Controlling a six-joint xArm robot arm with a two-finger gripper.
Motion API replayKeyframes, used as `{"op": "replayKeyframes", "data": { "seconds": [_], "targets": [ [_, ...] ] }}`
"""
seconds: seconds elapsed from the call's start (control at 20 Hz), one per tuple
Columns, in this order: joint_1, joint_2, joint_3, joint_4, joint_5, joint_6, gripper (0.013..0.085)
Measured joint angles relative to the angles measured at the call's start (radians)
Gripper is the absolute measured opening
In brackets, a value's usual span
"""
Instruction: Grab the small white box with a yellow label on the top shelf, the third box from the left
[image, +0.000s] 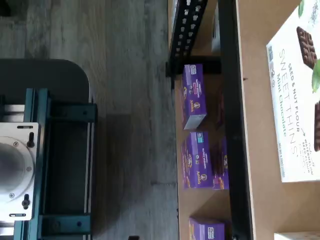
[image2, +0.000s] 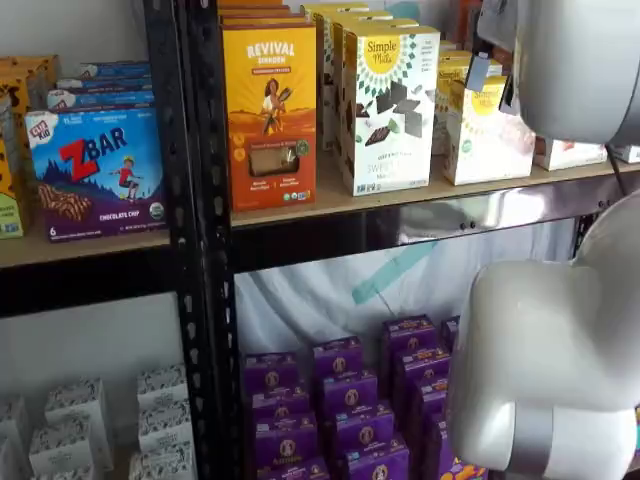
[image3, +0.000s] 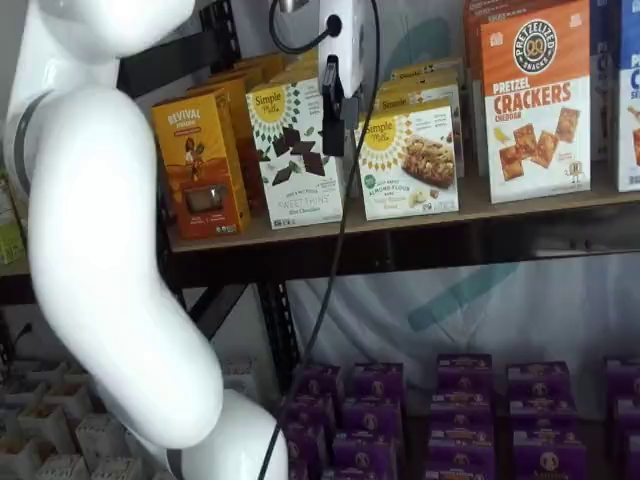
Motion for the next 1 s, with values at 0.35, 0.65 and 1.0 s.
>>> {"op": "replayKeyframes", "data": {
  "seconds": [0.35, 0.65, 1.0],
  "targets": [
    [0.035, -0.017, 0.016, -0.012, -0.026, 0.03, 0.085],
    [-0.003, -0.029, 0.04, 0.106, -0.113, 0.026, 0.085],
    [0.003, -0.034, 0.101, 0.106, -0.333, -0.008, 0.085]
  ]
}}
